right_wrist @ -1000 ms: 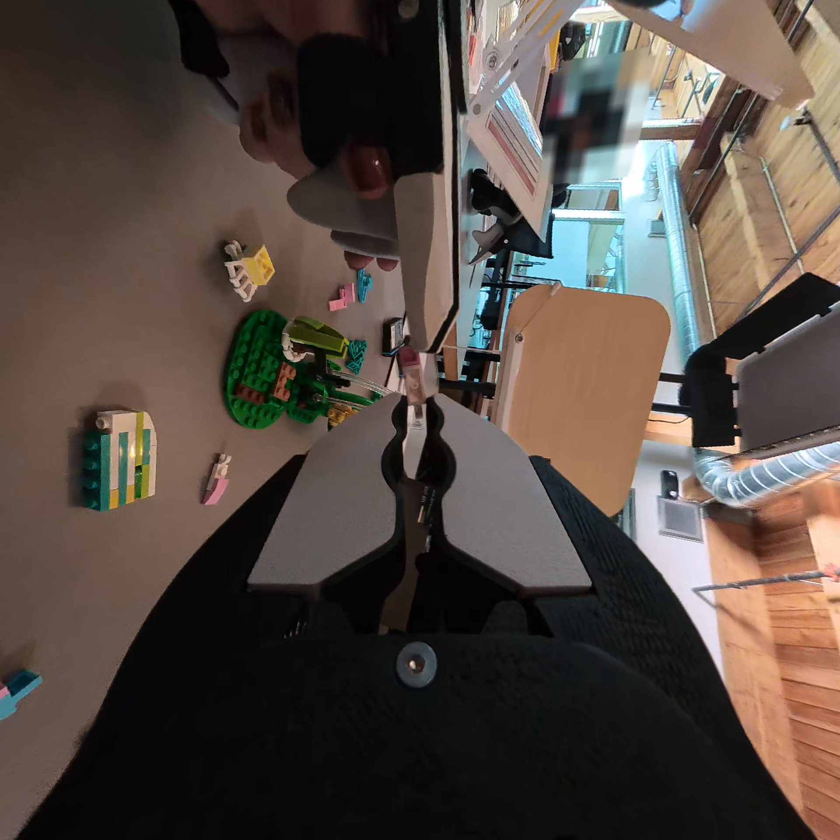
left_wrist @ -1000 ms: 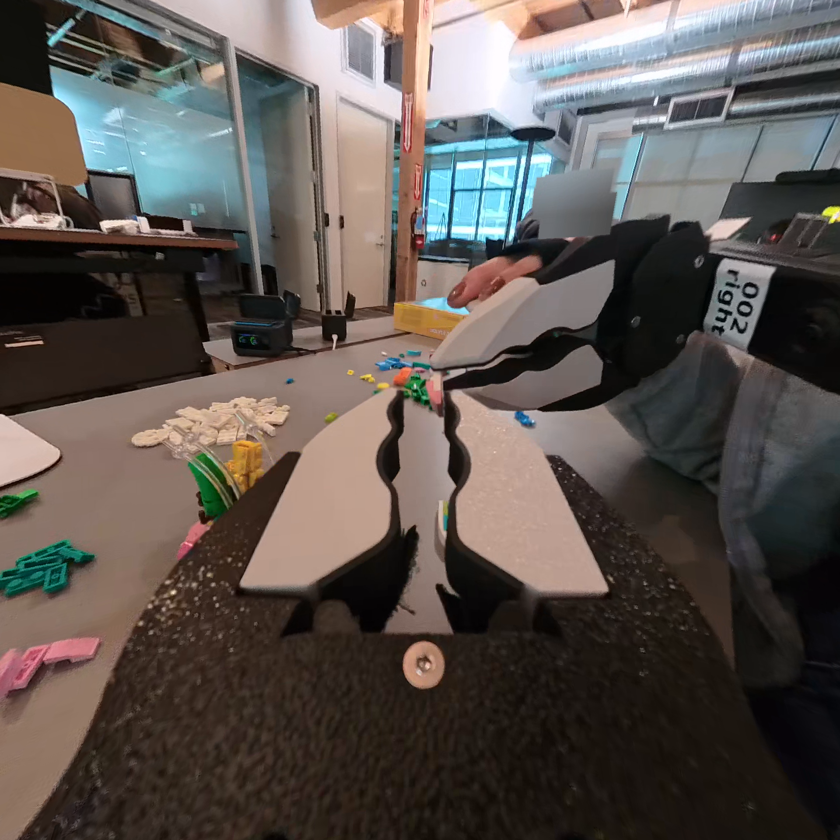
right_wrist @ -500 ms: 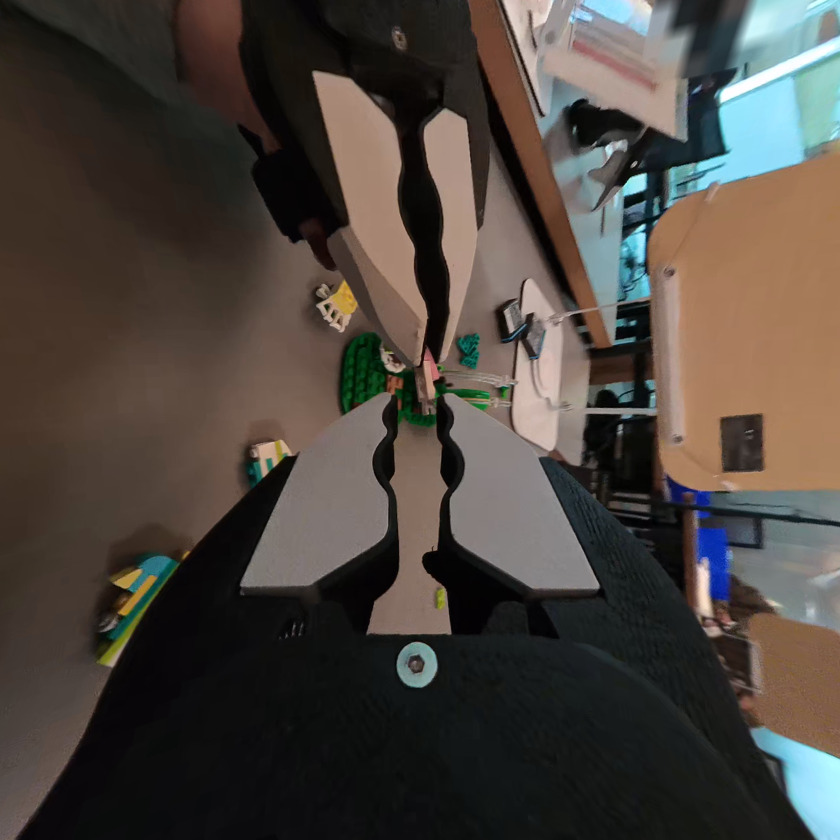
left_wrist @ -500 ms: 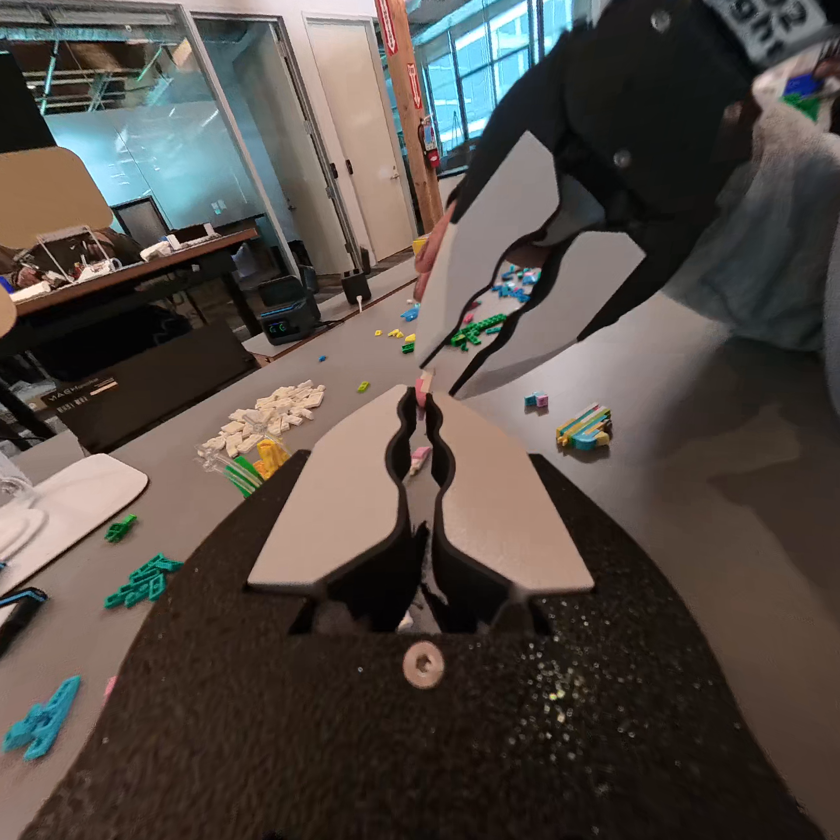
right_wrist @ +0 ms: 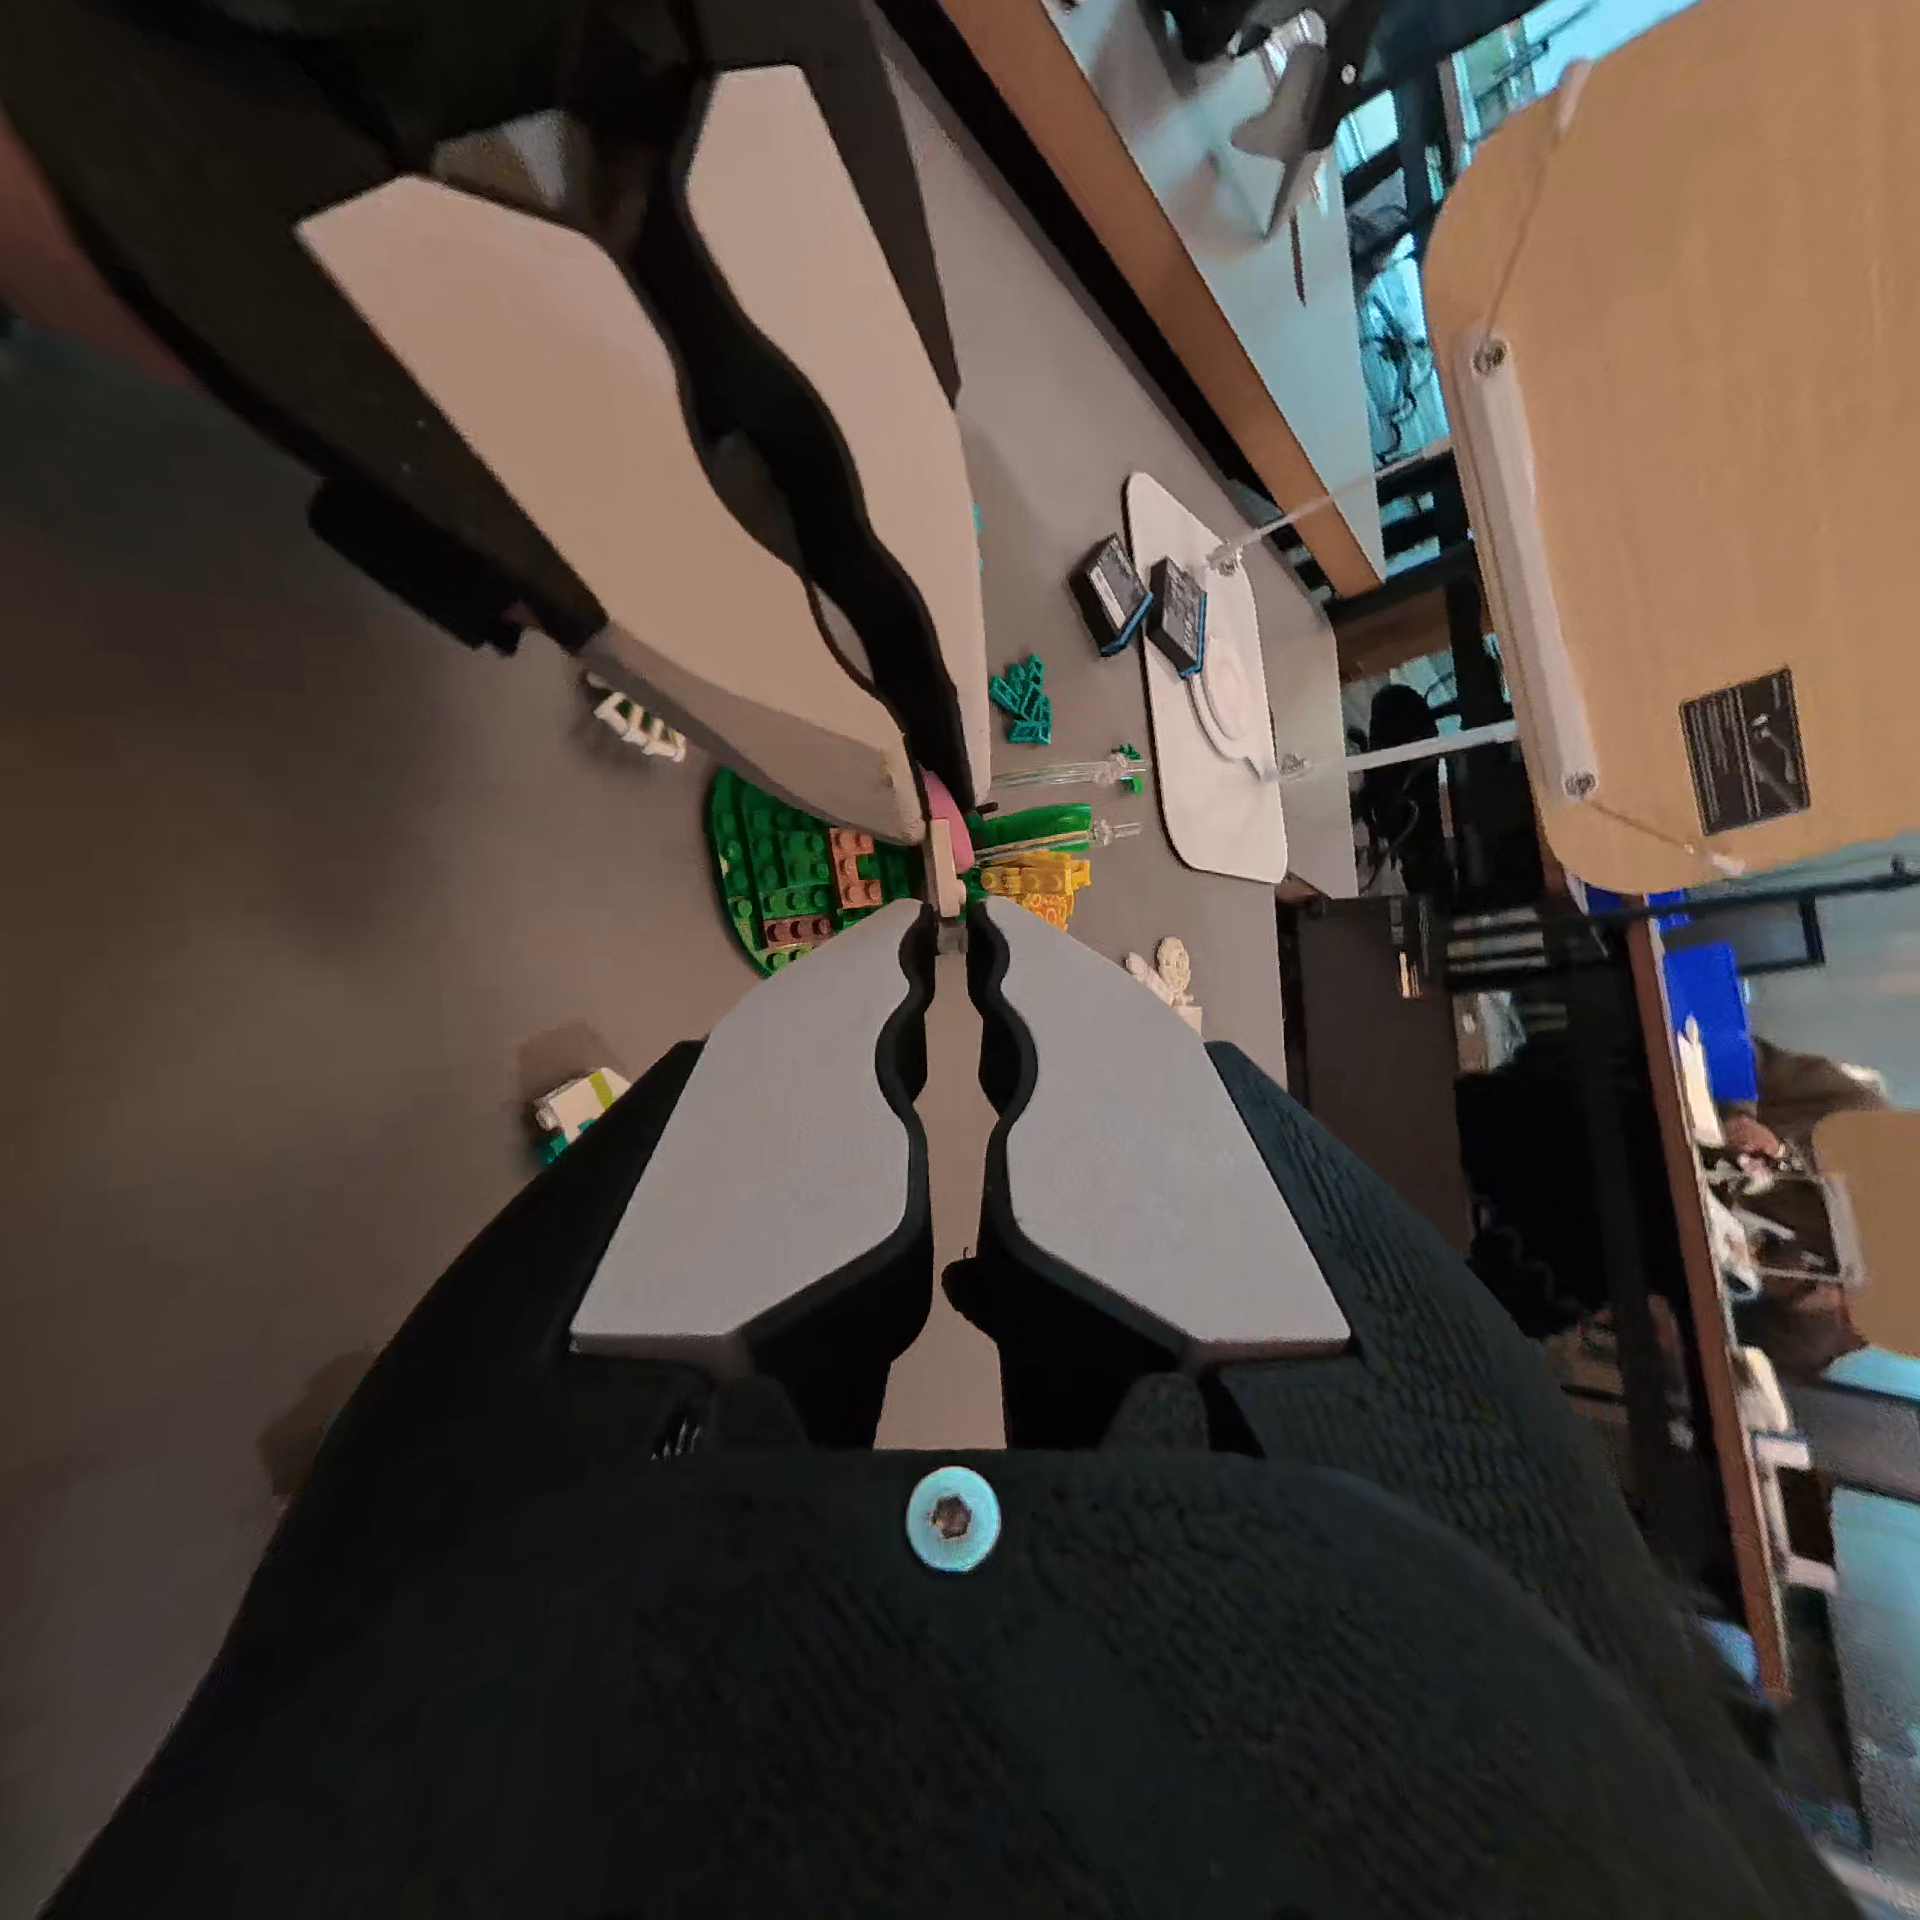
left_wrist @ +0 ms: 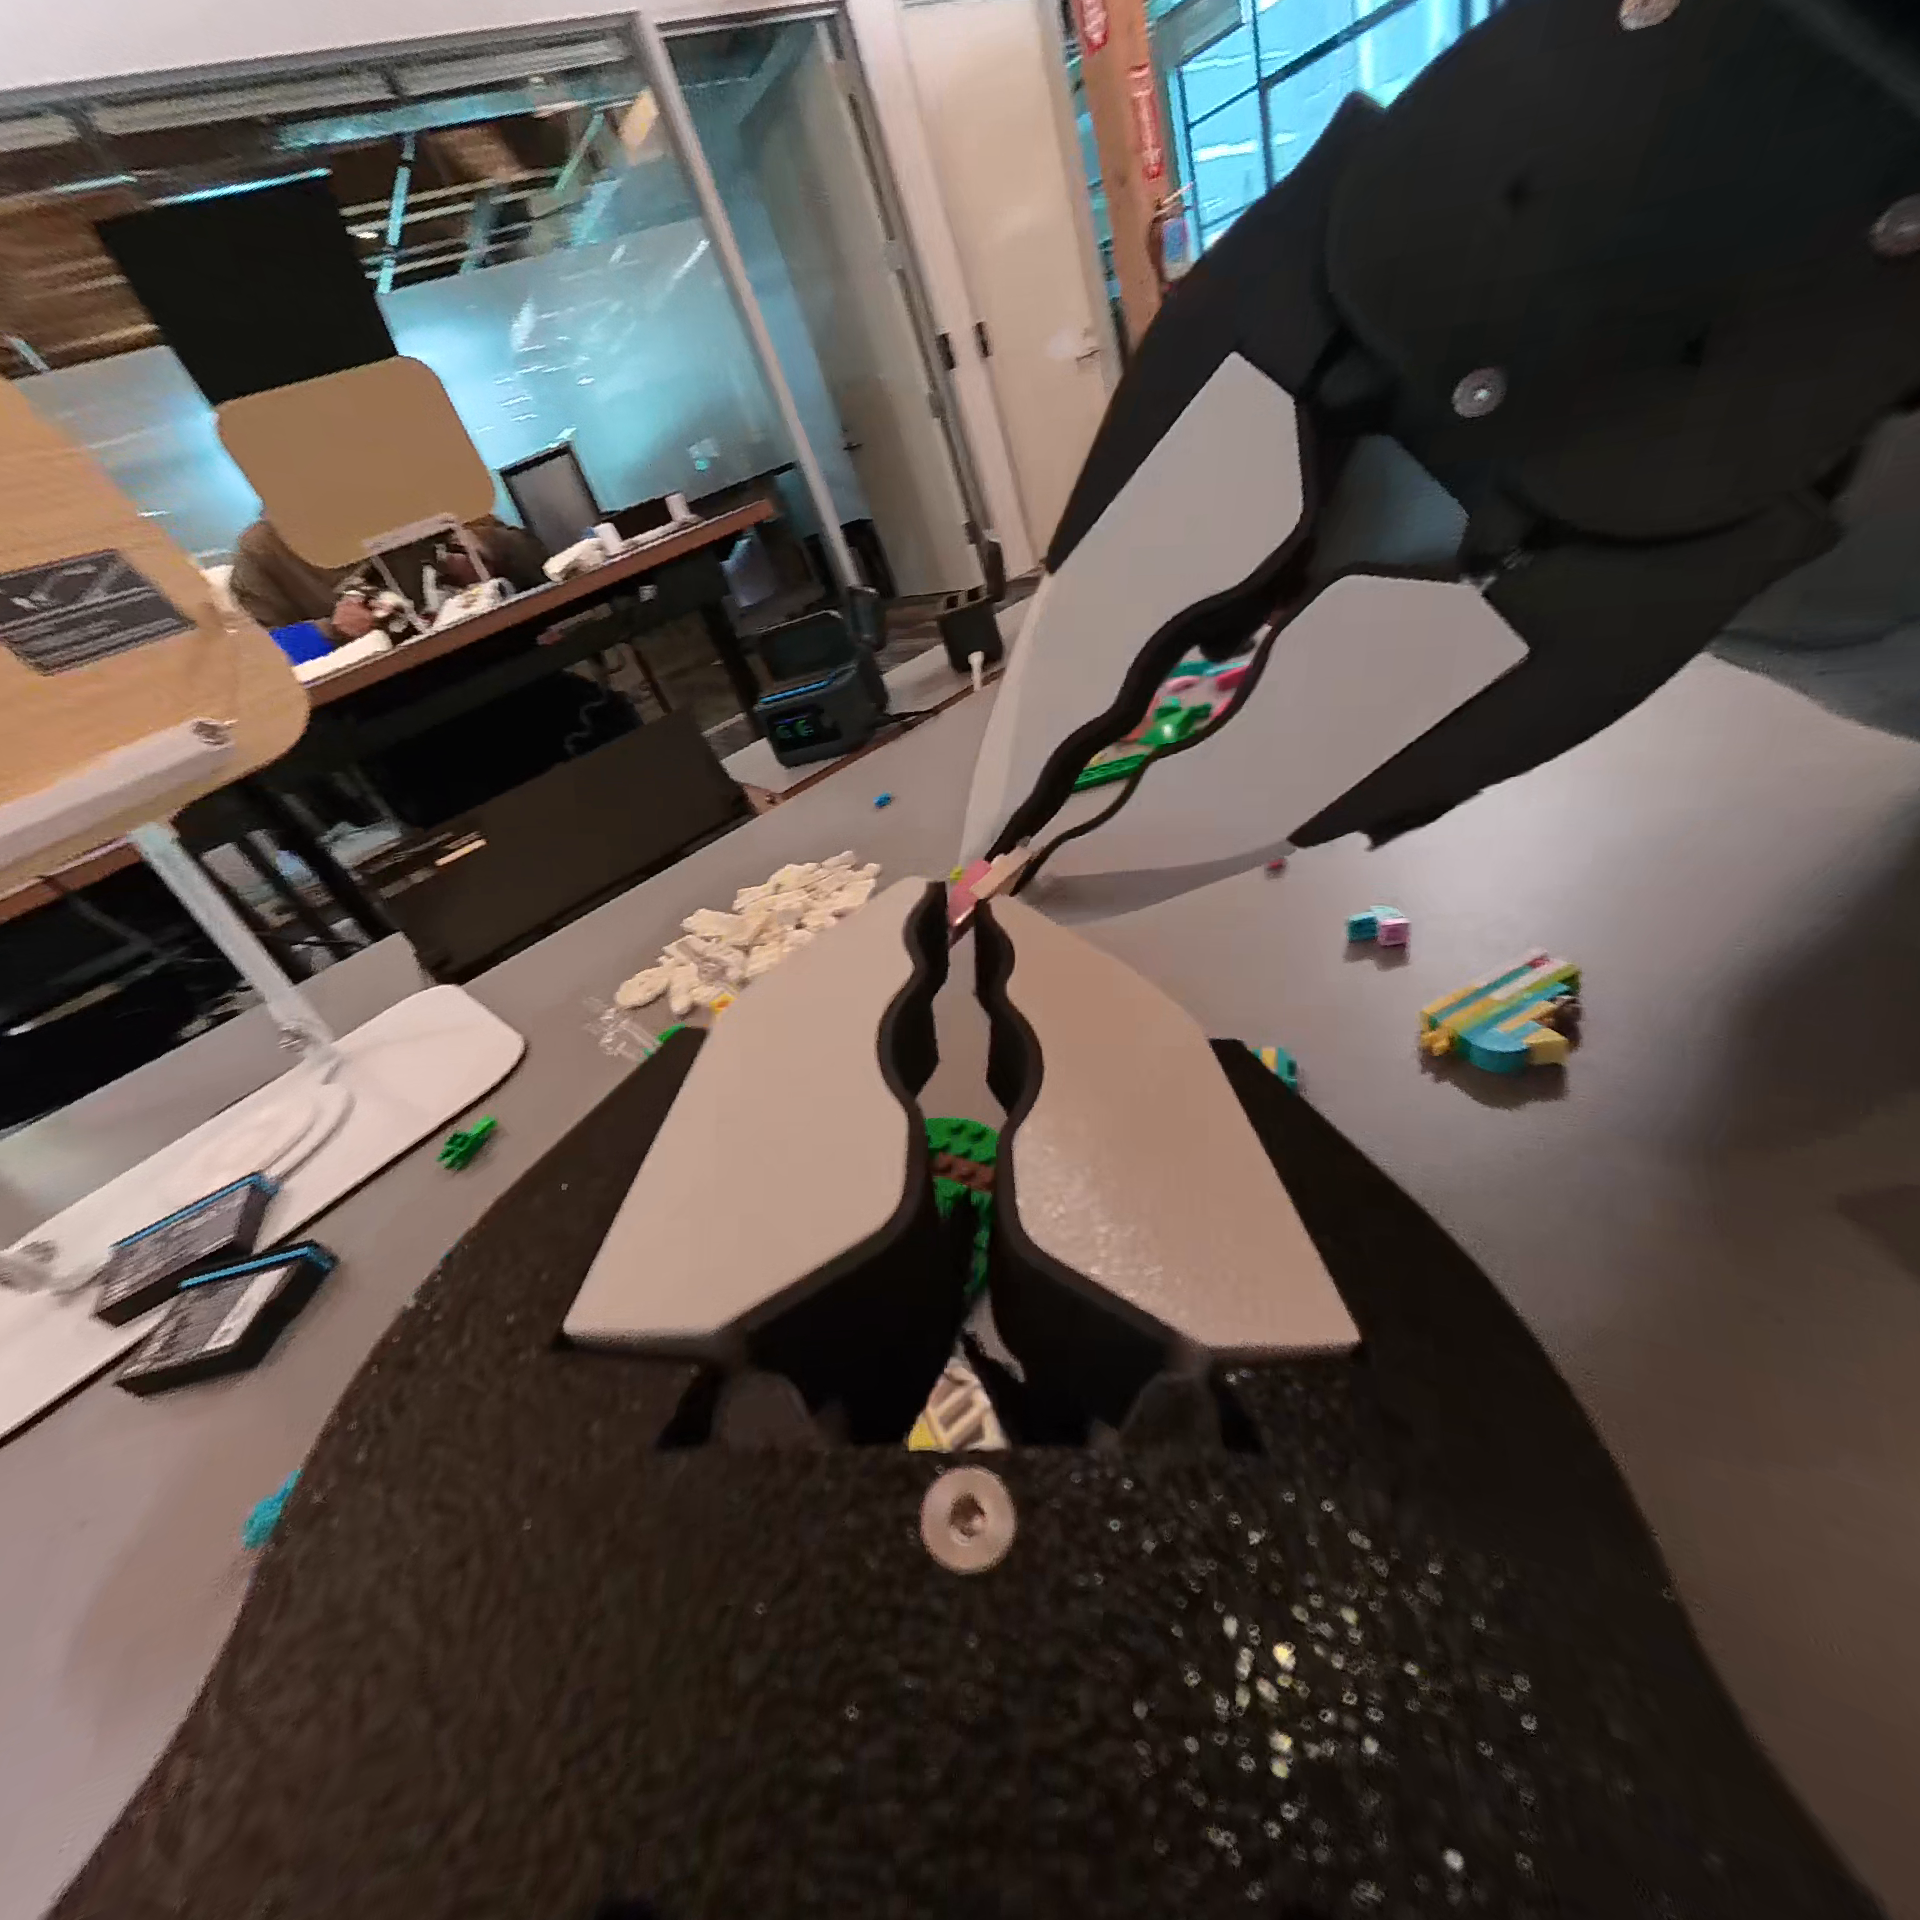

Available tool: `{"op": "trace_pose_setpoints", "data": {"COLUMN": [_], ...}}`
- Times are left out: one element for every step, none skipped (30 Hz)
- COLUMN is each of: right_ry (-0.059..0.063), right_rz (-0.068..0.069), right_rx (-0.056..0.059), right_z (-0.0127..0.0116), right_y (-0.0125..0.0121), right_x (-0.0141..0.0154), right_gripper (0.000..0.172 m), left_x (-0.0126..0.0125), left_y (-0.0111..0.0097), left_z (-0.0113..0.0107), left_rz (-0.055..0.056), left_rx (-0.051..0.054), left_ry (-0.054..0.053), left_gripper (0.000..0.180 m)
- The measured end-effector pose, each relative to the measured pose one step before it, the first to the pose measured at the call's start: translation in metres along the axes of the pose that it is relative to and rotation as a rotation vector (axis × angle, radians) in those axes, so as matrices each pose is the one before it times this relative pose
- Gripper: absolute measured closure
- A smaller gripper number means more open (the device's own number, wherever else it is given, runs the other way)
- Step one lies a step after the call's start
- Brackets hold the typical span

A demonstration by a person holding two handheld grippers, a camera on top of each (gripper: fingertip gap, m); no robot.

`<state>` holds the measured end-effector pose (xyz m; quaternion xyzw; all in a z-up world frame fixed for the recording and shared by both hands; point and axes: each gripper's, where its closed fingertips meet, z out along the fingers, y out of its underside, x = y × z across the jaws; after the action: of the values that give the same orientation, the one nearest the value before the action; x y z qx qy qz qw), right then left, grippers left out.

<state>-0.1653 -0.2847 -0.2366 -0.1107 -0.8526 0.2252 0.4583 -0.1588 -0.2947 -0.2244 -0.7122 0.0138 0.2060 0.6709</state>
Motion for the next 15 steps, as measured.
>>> {"op": "trace_pose_setpoints", "data": {"right_ry": [0.0044, 0.0005, 0.0028, 0.0052, 0.0145, 0.0288, 0.0316, 0.0381, 0.0448, 0.0499, 0.0459, 0.039, 0.0314, 0.0278, 0.0251], "right_rz": [0.024, 0.0162, -0.0046, -0.0146, -0.0279, -0.0333, -0.0413, -0.0466, -0.0579, -0.0761, -0.076, -0.0592, -0.0466, -0.0436, -0.0364], "right_rx": [0.0019, 0.0074, 0.0122, 0.0114, 0.0178, 0.025, 0.0224, 0.016, 0.0095, 0.0046, 0.0013, 0.0057, 0.0092, 0.0098, 0.01], "right_z": [0.00063, -0.00015, -0.00076, -0.00125, -0.0016, -0.00193, -0.00172, -0.00115, -0.00055, -0.00042, -0.00034, -0.00066, -0.00081, -0.00106, -0.00115], "right_y": [-0.00045, -0.00077, -0.00092, -0.00074, -0.00176, -0.00321, -0.00315, -0.00276, -0.00227, -0.00175, -0.00158, -0.00198, -0.00189, -0.00181, -0.00178], "right_x": [0.00138, 0.00139, 0.0015, 0.00135, 0.00171, 0.00292, 0.0029, 0.00318, 0.00321, 0.00279, 0.00216, 0.00211, 0.00201, 0.00216, 0.00251], "right_gripper": [0.168, 0.168, 0.168, 0.168, 0.167, 0.167, 0.167, 0.167, 0.167, 0.167, 0.168, 0.168, 0.168, 0.169, 0.169], "left_x": [-0.00162, -0.00107, -0.00003, 0.00052, -0.00034, -0.00037, -0.00024, -0.00053, -0.00041, 0.00007, 0.00029, 0.00092, 0.00143, 0.00189, 0.00225], "left_y": [-0.00075, -0.00144, -0.00176, -0.00145, -0.00306, -0.0038, -0.00329, -0.00289, -0.00263, -0.00185, -0.00197, -0.00242, -0.00239, -0.00257, -0.0028], "left_z": [0.00042, 0.00023, 0.00032, 0.00015, -0.00048, -0.00095, -0.00075, -0.00049, -0.00046, -0.00055, -0.00093, -0.00123, -0.00093, -0.00084, -0.00067], "left_rz": [0.0103, 0.0087, -0.0114, -0.0452, -0.0679, -0.0742, -0.0613, -0.0405, -0.0285, -0.0276, -0.0314, -0.0377, -0.0398, -0.0383, -0.0357], "left_rx": [-0.0011, 0.0022, 0.0076, 0.0116, 0.0297, 0.0366, 0.0297, 0.0242, 0.0191, 0.0141, 0.0186, 0.0241, 0.0225, 0.0219, 0.0231], "left_ry": [-0.0245, -0.0195, -0.0046, 0.0174, 0.0218, 0.0235, 0.0202, 0.0093, 0.005, 0.0092, 0.0151, 0.022, 0.0277, 0.0298, 0.0288], "left_gripper": [0.175, 0.175, 0.176, 0.176, 0.176, 0.176, 0.176, 0.177, 0.177, 0.178, 0.178, 0.178, 0.179, 0.179, 0.179]}}
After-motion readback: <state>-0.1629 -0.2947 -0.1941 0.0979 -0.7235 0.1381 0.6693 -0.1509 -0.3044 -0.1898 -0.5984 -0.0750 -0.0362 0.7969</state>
